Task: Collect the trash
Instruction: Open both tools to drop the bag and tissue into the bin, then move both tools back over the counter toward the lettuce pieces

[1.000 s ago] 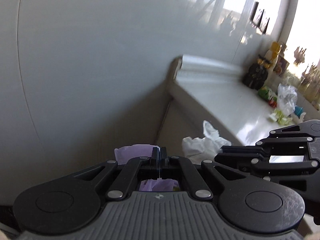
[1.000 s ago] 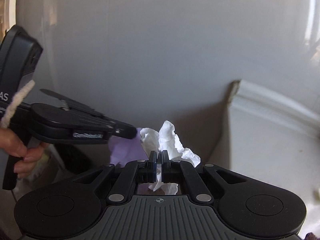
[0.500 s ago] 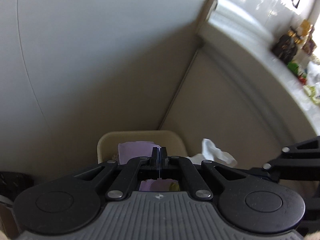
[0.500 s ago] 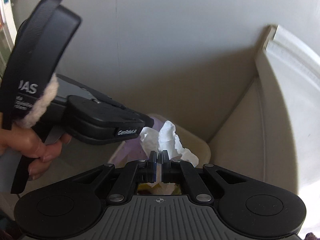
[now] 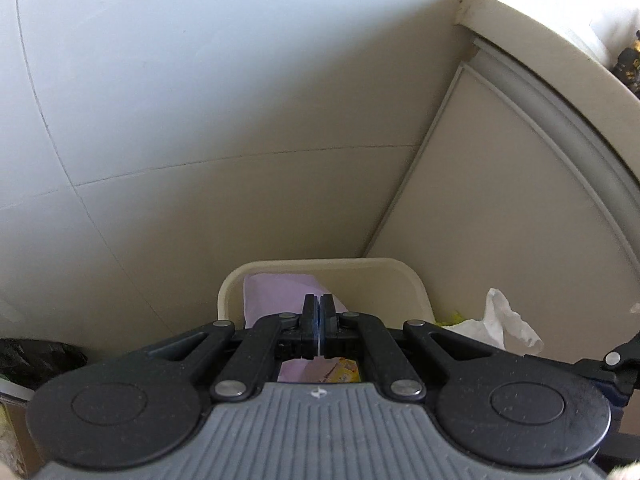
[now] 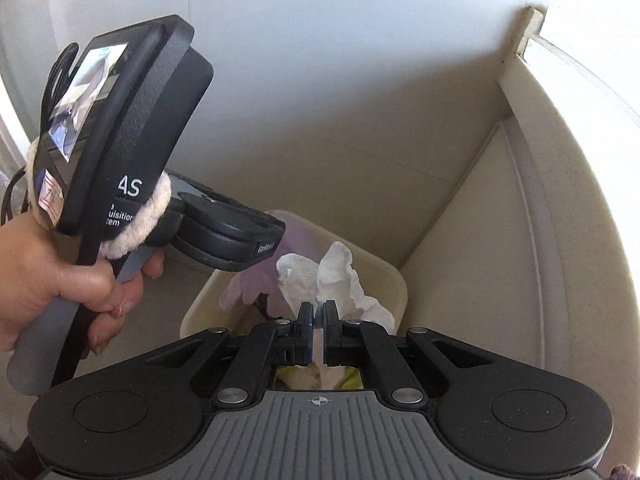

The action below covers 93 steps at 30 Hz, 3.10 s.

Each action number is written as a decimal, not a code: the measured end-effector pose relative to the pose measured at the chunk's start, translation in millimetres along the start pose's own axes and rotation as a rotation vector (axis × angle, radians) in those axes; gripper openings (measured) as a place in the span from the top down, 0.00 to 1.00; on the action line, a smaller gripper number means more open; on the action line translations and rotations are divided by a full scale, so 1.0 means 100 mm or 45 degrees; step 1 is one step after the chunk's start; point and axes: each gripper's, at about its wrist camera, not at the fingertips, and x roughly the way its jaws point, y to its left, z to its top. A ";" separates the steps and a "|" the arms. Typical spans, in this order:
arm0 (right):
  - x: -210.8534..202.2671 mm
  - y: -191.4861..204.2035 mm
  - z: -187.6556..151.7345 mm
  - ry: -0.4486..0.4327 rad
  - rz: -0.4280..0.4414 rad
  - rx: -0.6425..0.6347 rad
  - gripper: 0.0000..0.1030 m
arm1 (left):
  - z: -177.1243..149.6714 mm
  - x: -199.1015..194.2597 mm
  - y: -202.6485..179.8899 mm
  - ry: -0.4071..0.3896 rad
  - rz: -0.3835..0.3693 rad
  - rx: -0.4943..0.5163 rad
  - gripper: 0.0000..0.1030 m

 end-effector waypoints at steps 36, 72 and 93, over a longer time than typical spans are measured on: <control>-0.48 0.23 0.06 -0.077 0.065 -0.106 0.07 | 0.03 -0.54 0.02 -0.039 -0.057 0.033 0.01; -2.12 -2.26 -0.60 -0.399 -0.362 0.434 0.01 | 0.65 -1.42 -1.37 -0.323 -0.314 0.436 0.01; -1.53 -3.77 -1.48 -0.311 -0.569 1.028 0.00 | 0.63 -0.64 -3.06 -0.314 -0.517 0.861 0.11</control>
